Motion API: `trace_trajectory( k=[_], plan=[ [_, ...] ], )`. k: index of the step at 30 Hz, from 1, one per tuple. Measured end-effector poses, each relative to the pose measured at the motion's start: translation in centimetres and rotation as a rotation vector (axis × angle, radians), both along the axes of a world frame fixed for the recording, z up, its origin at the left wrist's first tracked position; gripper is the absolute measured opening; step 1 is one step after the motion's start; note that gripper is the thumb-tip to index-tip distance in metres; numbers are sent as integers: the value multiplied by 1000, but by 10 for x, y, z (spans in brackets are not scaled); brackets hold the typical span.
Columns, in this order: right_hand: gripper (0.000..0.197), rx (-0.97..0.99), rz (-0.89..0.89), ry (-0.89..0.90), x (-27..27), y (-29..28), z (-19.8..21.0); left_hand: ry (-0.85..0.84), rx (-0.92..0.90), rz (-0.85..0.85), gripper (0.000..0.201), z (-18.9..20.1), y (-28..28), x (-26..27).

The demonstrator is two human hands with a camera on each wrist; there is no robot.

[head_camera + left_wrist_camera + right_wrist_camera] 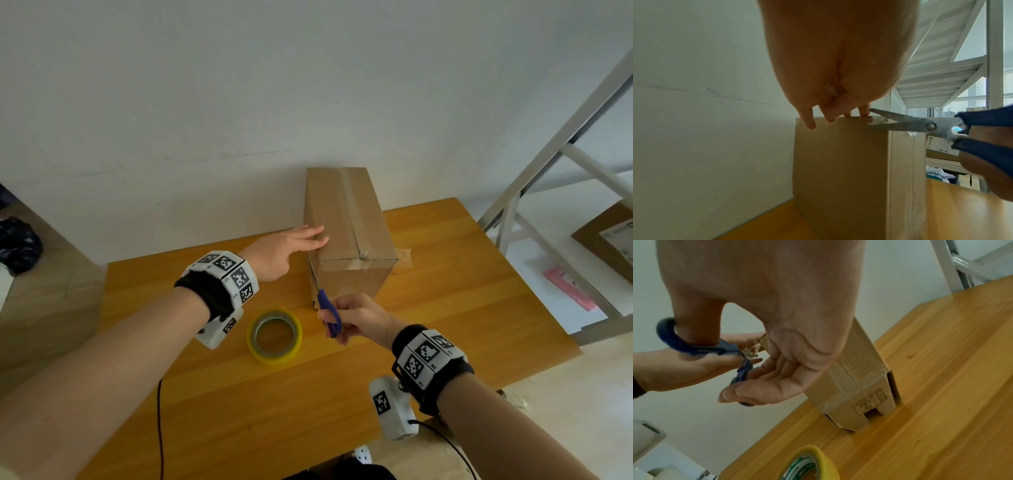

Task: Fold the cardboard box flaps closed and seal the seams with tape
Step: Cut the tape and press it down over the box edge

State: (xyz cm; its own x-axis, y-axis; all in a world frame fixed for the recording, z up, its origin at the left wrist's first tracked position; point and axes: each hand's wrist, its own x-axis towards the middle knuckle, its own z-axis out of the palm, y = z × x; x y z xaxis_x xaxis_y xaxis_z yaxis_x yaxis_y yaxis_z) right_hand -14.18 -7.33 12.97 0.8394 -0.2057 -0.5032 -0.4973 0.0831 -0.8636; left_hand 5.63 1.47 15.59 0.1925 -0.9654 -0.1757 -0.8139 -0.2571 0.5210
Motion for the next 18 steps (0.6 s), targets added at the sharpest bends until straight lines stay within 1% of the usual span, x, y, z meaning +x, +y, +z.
trace_trajectory(
  k=[4,9,12,18],
  plan=[
    [18,-12,17,19,5,-1,-4,-1,4,-6,86,1,0,0],
    [28,-6,9,41,9,-1,-10,-1,-1,-18,85,0,-1,-2],
    [25,-16,3,56,11,-5,-8,9,-3,-41,87,1,-4,-4],
    [27,-54,27,85,11,-14,-7,20,-3,-65,87,3,-9,-3]
  ],
)
